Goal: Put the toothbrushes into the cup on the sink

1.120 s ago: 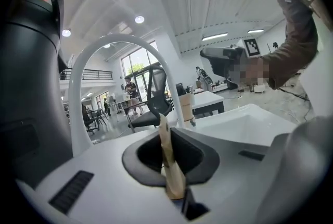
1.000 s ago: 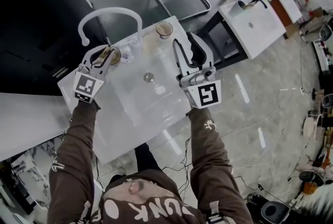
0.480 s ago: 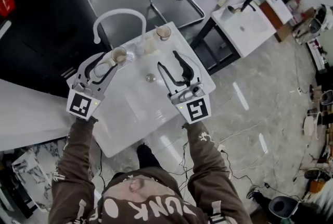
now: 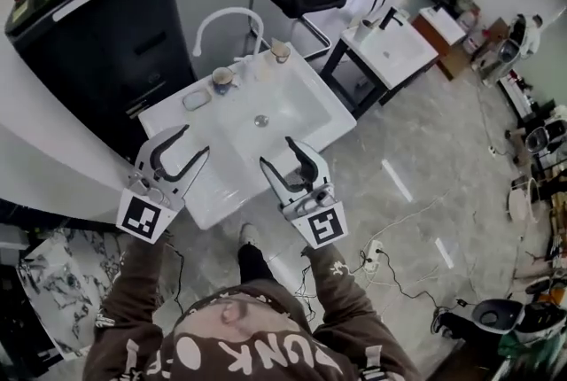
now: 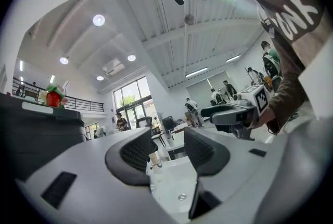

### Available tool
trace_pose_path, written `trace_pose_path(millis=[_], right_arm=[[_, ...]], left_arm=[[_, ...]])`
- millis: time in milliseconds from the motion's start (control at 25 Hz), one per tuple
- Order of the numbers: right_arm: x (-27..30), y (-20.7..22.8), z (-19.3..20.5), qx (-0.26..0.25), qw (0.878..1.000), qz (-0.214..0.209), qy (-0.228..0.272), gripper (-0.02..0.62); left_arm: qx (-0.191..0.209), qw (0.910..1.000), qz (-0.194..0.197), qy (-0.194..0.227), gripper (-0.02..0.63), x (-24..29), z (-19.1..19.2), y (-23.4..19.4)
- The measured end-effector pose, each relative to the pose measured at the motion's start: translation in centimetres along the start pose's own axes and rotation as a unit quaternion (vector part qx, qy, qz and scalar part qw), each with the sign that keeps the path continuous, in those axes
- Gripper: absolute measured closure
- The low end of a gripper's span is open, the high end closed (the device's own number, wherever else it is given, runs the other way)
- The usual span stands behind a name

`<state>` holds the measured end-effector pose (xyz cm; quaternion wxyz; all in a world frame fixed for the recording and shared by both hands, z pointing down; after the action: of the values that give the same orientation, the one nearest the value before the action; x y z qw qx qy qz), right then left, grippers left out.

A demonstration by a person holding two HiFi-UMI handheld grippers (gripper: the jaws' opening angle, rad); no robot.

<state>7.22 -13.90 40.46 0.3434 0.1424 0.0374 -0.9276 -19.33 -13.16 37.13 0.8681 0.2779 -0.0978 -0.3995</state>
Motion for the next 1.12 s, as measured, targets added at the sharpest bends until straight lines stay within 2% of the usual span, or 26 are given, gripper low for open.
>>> trace_pose_path(millis=[280, 520, 840, 1120], right_arm=[[-6.7, -13.5, -2.2, -0.013, 1.0, 0.021, -0.009, 0.367], [-11.5, -21.4, -3.2, -0.012, 0.998, 0.045, -0.029, 0.367], [-16.0, -25.7, -4.2, -0.004, 0.997, 0.058, -0.057, 0.373], [-18.1, -26.3, -4.8, 0.005, 0.998, 0.046, -0.052, 0.399]], left_arm=[[-0.014, 0.9997, 0.016, 0.015, 0.422, -12.3, -4.3, 4.9], [-0.027, 0.9989, 0.029, 0.025, 0.422, -19.2, -7.0, 7.9], [-0.053, 0.9977, 0.035, 0.023, 0.422, -23.4, -9.7, 10.6], [-0.068, 0.997, 0.035, 0.01, 0.422, -23.5, -10.7, 13.4]])
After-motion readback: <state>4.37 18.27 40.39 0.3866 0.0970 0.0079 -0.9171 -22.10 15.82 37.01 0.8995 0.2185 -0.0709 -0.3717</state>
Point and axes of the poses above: the fingertips, and each gripper's own axes: x forward along the fingers, y to its right, z out of its underside, the point moved 10 cm from there along -x, backward along the fingers, and after that the axes turned 15 degrees about x, right-handed, at the moved point
